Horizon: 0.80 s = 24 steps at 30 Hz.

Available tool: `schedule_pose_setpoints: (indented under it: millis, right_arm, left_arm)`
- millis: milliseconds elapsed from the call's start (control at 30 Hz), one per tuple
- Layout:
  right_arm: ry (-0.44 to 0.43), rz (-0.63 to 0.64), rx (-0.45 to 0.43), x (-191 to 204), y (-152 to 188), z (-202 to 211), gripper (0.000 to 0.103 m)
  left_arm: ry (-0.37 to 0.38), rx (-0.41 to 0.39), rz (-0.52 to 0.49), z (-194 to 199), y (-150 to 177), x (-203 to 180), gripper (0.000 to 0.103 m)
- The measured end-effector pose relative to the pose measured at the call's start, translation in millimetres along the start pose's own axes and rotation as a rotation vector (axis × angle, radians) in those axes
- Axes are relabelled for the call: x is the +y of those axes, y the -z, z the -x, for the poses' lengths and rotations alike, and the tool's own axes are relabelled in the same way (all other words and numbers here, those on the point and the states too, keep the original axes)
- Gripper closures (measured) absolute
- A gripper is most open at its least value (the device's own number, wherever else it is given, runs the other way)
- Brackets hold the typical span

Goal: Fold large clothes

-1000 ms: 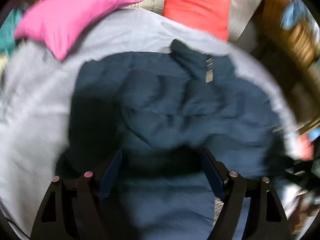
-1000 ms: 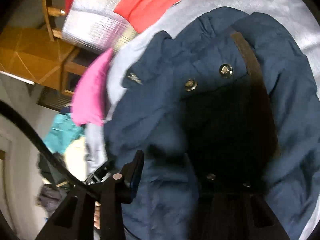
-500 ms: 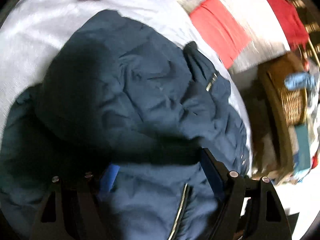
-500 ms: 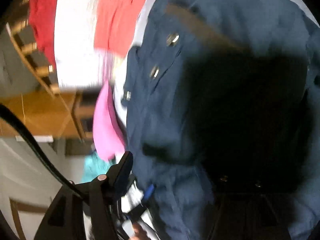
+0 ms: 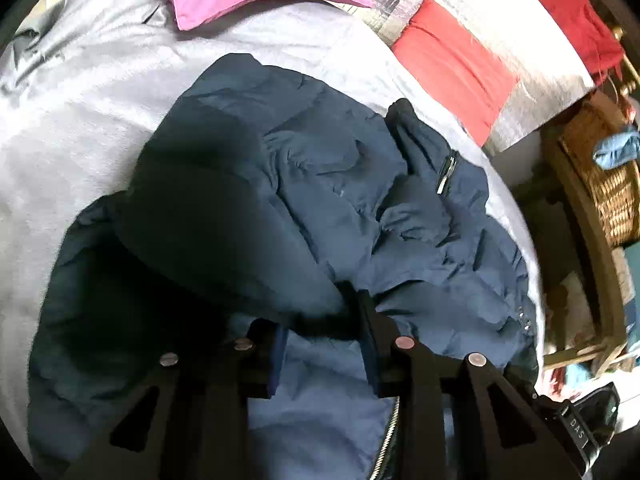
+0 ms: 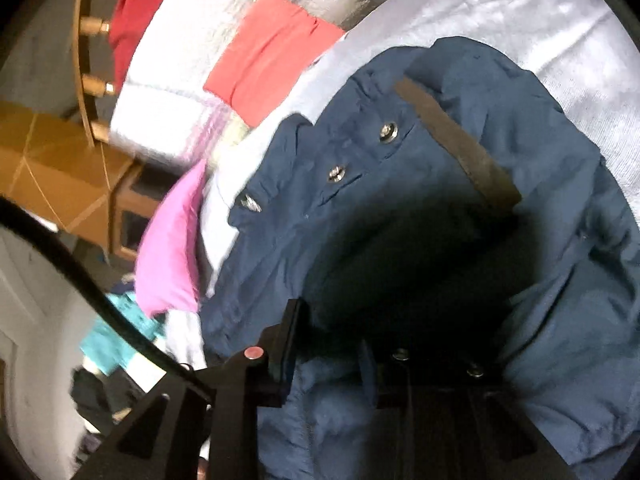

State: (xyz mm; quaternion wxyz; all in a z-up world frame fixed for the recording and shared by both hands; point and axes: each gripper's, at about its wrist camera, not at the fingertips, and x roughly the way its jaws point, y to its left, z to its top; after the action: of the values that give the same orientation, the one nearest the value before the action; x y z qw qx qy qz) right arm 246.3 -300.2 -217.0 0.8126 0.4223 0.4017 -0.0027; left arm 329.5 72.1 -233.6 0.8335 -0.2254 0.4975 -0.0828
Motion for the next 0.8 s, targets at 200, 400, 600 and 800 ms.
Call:
schedule_pose_setpoints:
  millis: [200,400,600,800]
  right_arm:
    - [0.039,0.013,0.076,-18.3,-2.4,-13.9,0.077]
    - [-0.011,-0.004,0.151,-12.7,-5.9,4.5,0.050]
    - [-0.101,0.124,0.101,17.5,-6.4,43.1,0.047]
    - [-0.021,0.175,0.006,29.0,-8.0,27.6,0.049]
  left_arm:
    - [-0.053,0.052,-0.043,-17.0,4.7,2.7,0.066]
    - [-0.046,0.119,-0.042,7.8,6.5,3.2,0.061]
    - [-0.063,-0.030,-0.137,59.9,5.3,5.0,0.053]
    - [-0.188,-0.145,-0.179,43.7,-20.9,11.5,0.045]
